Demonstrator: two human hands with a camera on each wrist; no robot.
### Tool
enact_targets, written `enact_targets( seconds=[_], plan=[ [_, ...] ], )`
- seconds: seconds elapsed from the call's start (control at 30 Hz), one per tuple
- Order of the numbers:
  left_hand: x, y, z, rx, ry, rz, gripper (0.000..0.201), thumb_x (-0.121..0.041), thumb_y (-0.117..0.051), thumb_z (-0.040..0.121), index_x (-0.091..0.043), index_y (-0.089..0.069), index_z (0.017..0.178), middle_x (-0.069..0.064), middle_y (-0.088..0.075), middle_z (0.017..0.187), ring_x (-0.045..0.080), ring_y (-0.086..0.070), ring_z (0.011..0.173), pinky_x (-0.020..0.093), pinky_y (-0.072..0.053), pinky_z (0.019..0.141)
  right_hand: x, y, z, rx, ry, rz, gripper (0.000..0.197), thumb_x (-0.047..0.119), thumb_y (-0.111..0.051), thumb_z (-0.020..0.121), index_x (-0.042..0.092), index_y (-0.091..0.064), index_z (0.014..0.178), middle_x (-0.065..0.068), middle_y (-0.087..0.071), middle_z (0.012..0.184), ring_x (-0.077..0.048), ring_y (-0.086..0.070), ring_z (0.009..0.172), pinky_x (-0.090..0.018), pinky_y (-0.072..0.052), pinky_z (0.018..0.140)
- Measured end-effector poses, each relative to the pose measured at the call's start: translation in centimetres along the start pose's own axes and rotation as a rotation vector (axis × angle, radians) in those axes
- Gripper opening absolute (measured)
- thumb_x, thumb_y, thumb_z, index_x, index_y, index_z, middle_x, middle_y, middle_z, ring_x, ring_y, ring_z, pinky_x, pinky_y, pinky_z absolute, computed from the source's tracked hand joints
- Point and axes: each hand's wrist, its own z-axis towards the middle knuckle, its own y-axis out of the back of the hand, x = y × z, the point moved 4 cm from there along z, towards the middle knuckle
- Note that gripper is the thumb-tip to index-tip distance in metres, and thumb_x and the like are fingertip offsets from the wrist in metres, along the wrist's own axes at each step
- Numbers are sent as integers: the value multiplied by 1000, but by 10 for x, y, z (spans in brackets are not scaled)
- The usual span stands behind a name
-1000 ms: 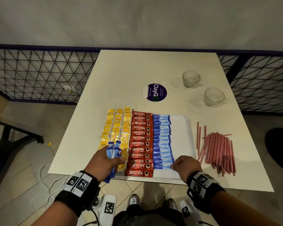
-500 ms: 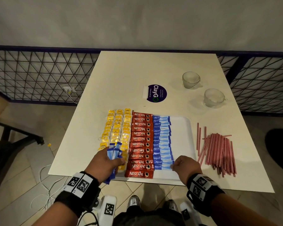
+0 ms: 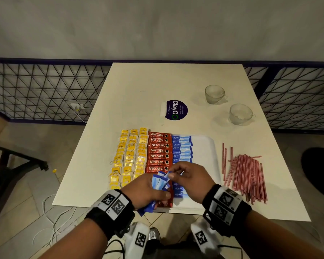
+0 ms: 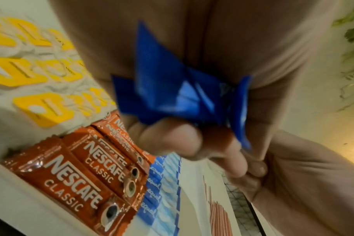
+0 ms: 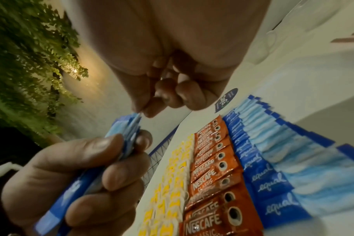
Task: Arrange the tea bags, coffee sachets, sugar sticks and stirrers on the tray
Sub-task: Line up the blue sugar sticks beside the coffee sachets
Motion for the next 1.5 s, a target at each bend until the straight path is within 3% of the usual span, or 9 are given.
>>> enact_targets(
  seconds=[0.3, 0.37, 0.47, 0.63, 0.73, 0.9, 1.13, 1.3, 1.5],
  plan=[
    [2, 14, -4, -280, -9, -251, 23, -21, -61, 93, -3, -68, 81, 1, -62, 50, 16, -51, 38, 24, -41, 44, -24, 22, 0, -92, -142, 281, 14, 7, -63, 89, 12, -62, 76, -9, -68, 74, 1, -50, 44, -10, -36, 48],
    [0, 12, -2, -283, 0, -238, 23, -20, -60, 94, -1, -67, 82, -1, -63, 50, 15, -51, 37, 22, -41, 42, -29, 23, 0, -92, -159, 296, 13, 8, -65, 87, 13, -64, 75, -5, -68, 69, -8, -53, 51, -16, -36, 48],
    [4, 14, -1, -302, 44, -223, 23, -20, -61, 94, -2, -67, 80, -1, -62, 49, 14, -51, 36, 21, -40, 38, -49, 30, -2, -69, -237, 212, 14, 10, -68, 85, 16, -67, 72, 5, -63, 59, 0, -47, 42, -11, -33, 43],
    [20, 25, -3, -334, 40, -195, 23, -15, -65, 91, -13, -68, 68, 10, -70, 68, 14, -58, 47, 31, -46, 57, -94, 34, -19, -13, -457, 135, 16, 5, -68, 84, 11, -67, 70, 0, -58, 56, -4, -35, 32, -15, -29, 35],
    [28, 26, -4, -356, 64, -157, 20, -15, -66, 90, -11, -70, 70, 8, -72, 69, 17, -63, 53, 35, -51, 62, -104, 30, -25, 26, -494, 72, 20, -4, -65, 84, 8, -64, 69, 12, -59, 47, 4, -46, 32, -8, -35, 38],
    [34, 22, -4, -372, 65, -208, 7, -13, -66, 90, -10, -69, 83, 11, -75, 81, 31, -71, 80, 42, -57, 78, -119, 23, -25, 55, -581, -18, 19, 0, -72, 79, 13, -68, 67, -1, -68, 72, 4, -47, 33, -7, -33, 40],
    [34, 23, -8, -366, 67, -171, 9, -13, -65, 91, -9, -68, 83, 7, -73, 72, 13, -66, 56, 31, -50, 62, -116, 16, -18, 16, -609, -207, 5, 18, -78, 74, 17, -74, 73, 3, -73, 83, -11, -66, 84, -21, -50, 77],
    [31, 21, -12, -355, 71, -144, 13, -8, -61, 92, -7, -65, 79, -3, -62, 47, 4, -56, 41, 20, -42, 50, -111, 14, -16, 34, -587, -303, 15, 32, -72, 80, 19, -71, 72, 2, -74, 84, -14, -67, 87, -23, -51, 84],
    [32, 22, -15, -366, 79, -169, 9, -7, -63, 91, -7, -65, 83, -3, -62, 49, 5, -56, 41, 24, -43, 50, -109, 14, -16, 41, -590, -373, 19, 35, -71, 81, 20, -68, 70, 1, -74, 88, -15, -66, 88, -23, -50, 81]
  ],
)
